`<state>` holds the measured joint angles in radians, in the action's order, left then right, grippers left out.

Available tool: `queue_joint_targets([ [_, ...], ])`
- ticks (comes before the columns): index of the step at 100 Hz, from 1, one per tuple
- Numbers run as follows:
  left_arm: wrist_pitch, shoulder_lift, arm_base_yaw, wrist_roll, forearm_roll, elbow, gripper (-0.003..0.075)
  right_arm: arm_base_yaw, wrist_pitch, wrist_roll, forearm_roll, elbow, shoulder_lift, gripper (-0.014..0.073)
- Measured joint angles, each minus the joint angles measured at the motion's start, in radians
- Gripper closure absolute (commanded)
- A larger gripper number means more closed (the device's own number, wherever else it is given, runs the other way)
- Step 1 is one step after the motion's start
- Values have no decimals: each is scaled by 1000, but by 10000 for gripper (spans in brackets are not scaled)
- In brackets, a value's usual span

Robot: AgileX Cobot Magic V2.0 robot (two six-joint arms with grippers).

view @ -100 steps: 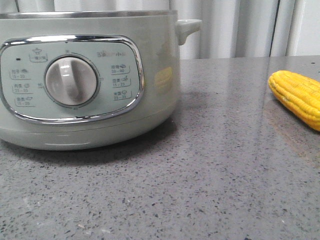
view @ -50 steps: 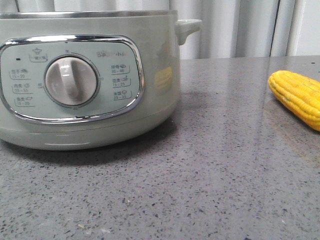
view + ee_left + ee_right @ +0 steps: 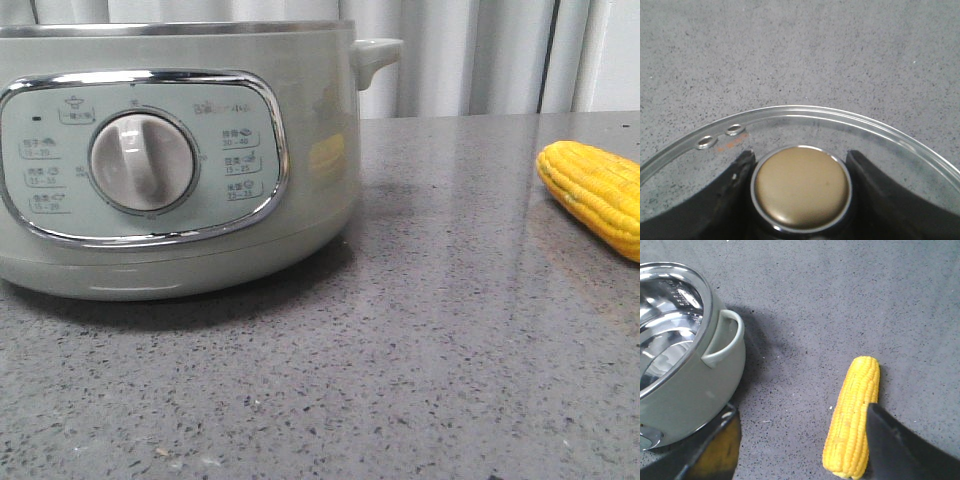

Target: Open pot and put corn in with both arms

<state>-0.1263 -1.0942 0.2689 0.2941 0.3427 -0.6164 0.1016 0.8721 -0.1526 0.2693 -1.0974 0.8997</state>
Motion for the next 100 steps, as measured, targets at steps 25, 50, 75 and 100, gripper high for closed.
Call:
queue_joint_targets([
  [25, 2, -4, 0, 0, 0, 17, 581, 0, 0, 0, 0, 0, 0, 134],
  [50, 2, -6, 0, 0, 0, 17, 581, 0, 8, 0, 0, 0, 0, 134],
  [75, 12, -38, 0, 0, 2, 17, 581, 0, 8, 0, 2, 0, 0, 134],
  [100, 44, -65, 0, 0, 2, 17, 560, 0, 10, 0, 6, 0, -2, 134],
])
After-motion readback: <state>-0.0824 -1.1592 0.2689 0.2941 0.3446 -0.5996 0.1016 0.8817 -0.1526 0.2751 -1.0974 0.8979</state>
